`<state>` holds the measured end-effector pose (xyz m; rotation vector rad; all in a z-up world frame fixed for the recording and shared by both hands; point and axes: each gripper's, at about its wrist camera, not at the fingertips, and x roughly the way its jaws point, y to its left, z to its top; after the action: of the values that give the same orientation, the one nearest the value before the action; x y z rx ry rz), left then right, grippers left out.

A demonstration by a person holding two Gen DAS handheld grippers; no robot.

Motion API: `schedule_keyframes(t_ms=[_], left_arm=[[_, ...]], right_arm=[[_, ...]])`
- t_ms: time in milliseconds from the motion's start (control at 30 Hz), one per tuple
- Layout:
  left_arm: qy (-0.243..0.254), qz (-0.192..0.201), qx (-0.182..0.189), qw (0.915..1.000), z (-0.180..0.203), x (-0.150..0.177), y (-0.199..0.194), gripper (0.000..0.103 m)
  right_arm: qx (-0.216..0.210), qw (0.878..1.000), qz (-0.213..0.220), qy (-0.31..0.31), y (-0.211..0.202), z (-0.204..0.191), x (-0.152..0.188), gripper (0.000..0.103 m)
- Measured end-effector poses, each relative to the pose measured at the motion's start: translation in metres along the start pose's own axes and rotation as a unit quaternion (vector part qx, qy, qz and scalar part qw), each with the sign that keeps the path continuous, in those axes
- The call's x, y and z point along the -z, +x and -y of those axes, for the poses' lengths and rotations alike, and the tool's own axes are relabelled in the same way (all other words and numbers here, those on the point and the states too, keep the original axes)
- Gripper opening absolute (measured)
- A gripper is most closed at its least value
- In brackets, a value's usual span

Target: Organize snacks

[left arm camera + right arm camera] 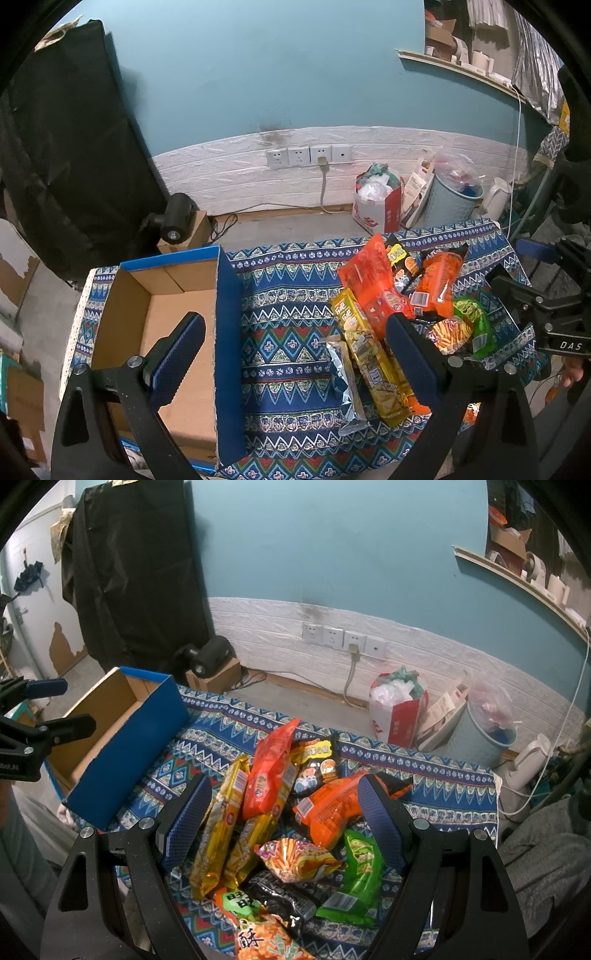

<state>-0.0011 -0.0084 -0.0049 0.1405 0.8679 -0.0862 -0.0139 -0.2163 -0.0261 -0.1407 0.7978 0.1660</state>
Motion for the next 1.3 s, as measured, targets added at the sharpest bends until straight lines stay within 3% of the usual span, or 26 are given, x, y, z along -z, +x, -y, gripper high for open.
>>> schedule_keyframes(t_ms=[1300], left_arm=[[0.011, -0.008, 0.007, 0.9999, 0.0050, 0.0025, 0.0044, 0.099]], right_arm=[[0.000, 1.000, -0.009, 0.006, -0.0001, 0.0042, 0.0013, 0.080]])
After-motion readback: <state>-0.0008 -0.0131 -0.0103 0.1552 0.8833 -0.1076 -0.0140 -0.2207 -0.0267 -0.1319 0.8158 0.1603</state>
